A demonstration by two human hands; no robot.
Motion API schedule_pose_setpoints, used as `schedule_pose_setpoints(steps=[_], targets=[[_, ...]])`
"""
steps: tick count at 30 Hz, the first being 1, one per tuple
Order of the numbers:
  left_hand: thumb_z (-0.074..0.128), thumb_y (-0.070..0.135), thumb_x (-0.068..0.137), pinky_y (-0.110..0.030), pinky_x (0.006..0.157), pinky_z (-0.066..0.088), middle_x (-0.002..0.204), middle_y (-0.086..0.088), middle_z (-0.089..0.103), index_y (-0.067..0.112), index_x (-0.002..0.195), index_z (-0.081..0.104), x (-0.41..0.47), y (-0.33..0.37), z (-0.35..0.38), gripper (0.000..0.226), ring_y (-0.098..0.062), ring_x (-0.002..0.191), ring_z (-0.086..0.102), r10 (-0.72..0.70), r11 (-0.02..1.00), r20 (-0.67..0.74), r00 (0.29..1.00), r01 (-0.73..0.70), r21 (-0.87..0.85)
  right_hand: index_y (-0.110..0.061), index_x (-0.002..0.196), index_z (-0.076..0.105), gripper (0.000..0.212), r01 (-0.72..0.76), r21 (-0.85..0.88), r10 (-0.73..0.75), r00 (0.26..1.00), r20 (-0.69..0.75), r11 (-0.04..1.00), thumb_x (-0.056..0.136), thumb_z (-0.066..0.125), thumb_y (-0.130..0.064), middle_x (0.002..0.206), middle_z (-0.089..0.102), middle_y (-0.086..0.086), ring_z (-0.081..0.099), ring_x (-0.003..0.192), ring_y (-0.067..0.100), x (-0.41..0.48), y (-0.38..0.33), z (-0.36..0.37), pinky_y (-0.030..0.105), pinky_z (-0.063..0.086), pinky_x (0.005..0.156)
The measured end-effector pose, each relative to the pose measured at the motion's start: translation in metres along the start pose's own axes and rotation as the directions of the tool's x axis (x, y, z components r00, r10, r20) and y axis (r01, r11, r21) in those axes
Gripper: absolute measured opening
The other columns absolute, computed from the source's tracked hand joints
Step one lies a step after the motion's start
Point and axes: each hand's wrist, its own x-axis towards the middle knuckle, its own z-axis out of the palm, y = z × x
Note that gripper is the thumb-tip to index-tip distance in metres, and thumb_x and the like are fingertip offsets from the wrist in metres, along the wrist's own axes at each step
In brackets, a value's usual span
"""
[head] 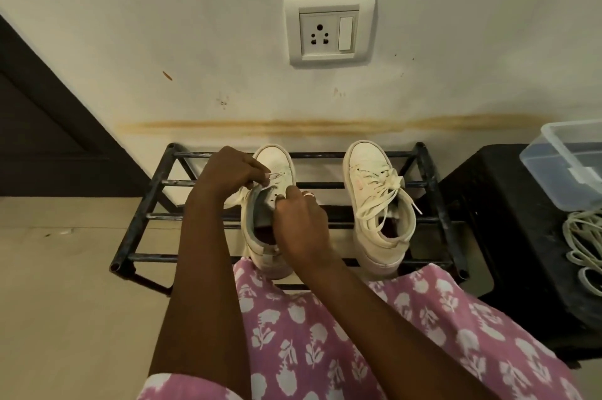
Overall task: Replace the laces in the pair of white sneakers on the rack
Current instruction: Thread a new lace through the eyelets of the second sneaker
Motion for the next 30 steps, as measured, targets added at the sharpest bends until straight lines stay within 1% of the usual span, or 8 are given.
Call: schedule_pose_setpoints(steps=[6,9,13,18,22,24,28,30], targets=[[0.073,0.013,0.074,-0.018,0.052,0.035,0.05,0.023,0.062,0.019,0.08,0.076,-0.003,-0.004,-0.002,0.01,0.0,0.057,0.052,0.002,1.0,-0.048,0.999,-0.002,0.008,-0.008,0.119,0.06,0.03,-0.094,0.103,0.104,0.99,-0.094,0.99,0.096,0.051,-0.025,0.115,0.062,0.01,0.061,0.1,0.024,0.003,0.009,0.003,0.03,0.05,0.078],[0.073,0.014,0.074,-0.02,0.056,0.037,0.066,0.013,0.069,0.02,0.082,0.077,-0.006,-0.002,-0.002,0.011,0.001,0.062,0.053,0.004,1.0,-0.065,0.998,-0.006,-0.028,-0.013,0.124,0.053,0.034,-0.095,0.116,0.11,0.986,-0.125,0.989,0.095,0.051,-0.03,0.112,0.061,0.01,0.06,0.099,0.026,0.011,0.012,0.002,0.032,0.048,0.075],[0.074,0.016,0.072,-0.019,0.058,0.038,0.078,0.001,0.071,0.017,0.082,0.078,-0.011,0.002,0.003,0.01,0.001,0.061,0.052,0.045,0.999,-0.028,0.999,-0.044,0.012,-0.008,0.104,0.064,0.022,-0.155,0.278,0.198,0.971,-0.133,0.948,0.094,0.054,-0.024,0.096,0.063,0.009,0.058,0.085,0.02,0.02,0.015,0.004,0.024,0.036,0.065],[0.073,0.015,0.074,-0.017,0.064,0.041,0.083,-0.002,0.072,0.013,0.087,0.077,-0.011,0.006,0.01,0.014,-0.007,0.079,0.058,0.061,0.995,-0.023,0.998,-0.059,0.082,-0.004,0.076,0.068,0.021,-0.363,0.604,0.444,0.896,0.017,0.71,0.089,0.057,-0.017,0.065,0.061,0.006,0.051,0.057,0.014,0.028,0.023,-0.002,0.026,0.034,0.055],[0.071,0.014,0.076,-0.01,0.06,0.037,0.088,-0.007,0.072,0.011,0.09,0.077,-0.014,0.015,0.018,0.016,-0.011,0.082,0.059,0.094,0.989,-0.004,0.996,-0.093,0.119,0.004,0.076,0.068,0.012,-0.442,0.803,0.532,0.826,0.189,0.401,0.081,0.06,-0.003,0.072,0.06,0.017,0.054,0.068,0.025,0.031,0.034,-0.007,0.043,0.048,0.066],[0.07,0.013,0.076,-0.008,0.059,0.035,0.089,-0.009,0.073,0.009,0.09,0.077,-0.014,0.018,0.022,0.016,-0.013,0.083,0.06,0.114,0.983,-0.008,0.993,-0.111,0.144,0.008,0.076,0.065,0.01,-0.451,0.852,0.537,0.803,0.257,0.267,0.08,0.059,0.001,0.076,0.057,0.018,0.051,0.076,0.026,0.03,0.037,-0.007,0.044,0.045,0.071],[0.07,0.011,0.075,-0.001,0.049,0.033,0.086,-0.01,0.073,0.007,0.088,0.077,-0.015,0.019,0.026,0.015,-0.008,0.076,0.055,0.122,0.981,-0.033,0.992,-0.115,0.157,-0.002,0.073,0.064,0.014,-0.454,0.888,0.522,0.777,0.352,0.078,0.081,0.055,0.005,0.082,0.059,0.016,0.053,0.081,0.027,0.025,0.035,-0.01,0.04,0.043,0.074],[0.071,0.011,0.074,0.0,0.048,0.033,0.086,-0.012,0.073,0.006,0.087,0.077,-0.015,0.02,0.026,0.016,-0.011,0.076,0.056,0.122,0.978,-0.026,0.992,-0.115,0.175,-0.003,0.073,0.063,0.015,-0.452,0.891,0.52,0.771,0.367,0.043,0.082,0.054,0.006,0.08,0.058,0.015,0.053,0.081,0.027,0.025,0.034,-0.011,0.039,0.043,0.073]])
